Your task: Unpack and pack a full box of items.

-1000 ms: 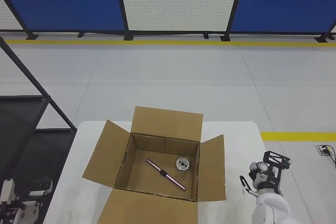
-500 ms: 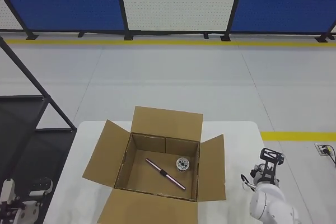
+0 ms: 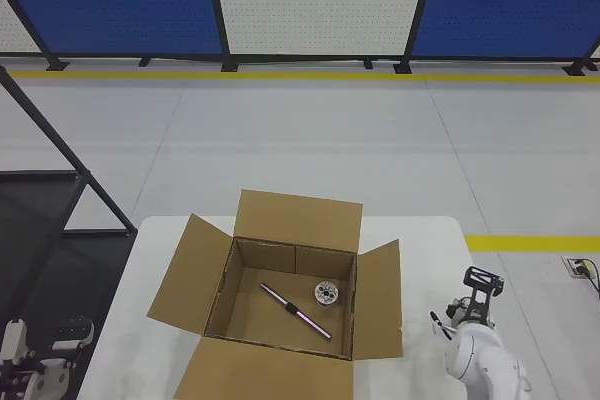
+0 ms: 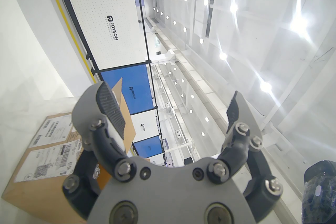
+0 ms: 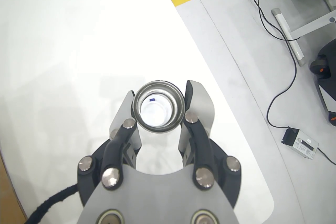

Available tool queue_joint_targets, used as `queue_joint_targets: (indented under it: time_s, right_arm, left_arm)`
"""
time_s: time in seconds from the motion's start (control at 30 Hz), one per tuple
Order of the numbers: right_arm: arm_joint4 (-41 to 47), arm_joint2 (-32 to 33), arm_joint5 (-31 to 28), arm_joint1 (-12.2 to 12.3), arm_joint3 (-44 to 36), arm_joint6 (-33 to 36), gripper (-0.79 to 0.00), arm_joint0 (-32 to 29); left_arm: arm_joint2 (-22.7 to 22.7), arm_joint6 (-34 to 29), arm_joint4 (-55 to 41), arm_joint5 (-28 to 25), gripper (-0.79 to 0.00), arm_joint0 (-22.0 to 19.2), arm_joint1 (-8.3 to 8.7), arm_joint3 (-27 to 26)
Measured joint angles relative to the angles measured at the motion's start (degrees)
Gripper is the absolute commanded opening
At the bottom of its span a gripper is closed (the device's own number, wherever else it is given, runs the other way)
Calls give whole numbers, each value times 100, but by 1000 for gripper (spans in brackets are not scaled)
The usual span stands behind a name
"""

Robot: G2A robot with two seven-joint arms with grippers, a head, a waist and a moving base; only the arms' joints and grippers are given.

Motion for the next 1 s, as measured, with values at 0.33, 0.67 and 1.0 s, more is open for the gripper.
queue_joint_targets:
  time_s: [0.33, 0.67, 1.0]
  right_arm:
    - [125, 77, -32, -19, 80, -31, -394, 0]
    - [166, 93, -32, -39, -7, -79, -188, 17]
    - [412, 373, 62, -48, -1086, -291, 0, -361]
  left_arm:
    - [0, 0, 0, 0, 0, 0, 0, 0]
    - [0, 0, 0, 0, 0, 0, 0, 0]
    - [0, 0, 0, 0, 0, 0, 0, 0]
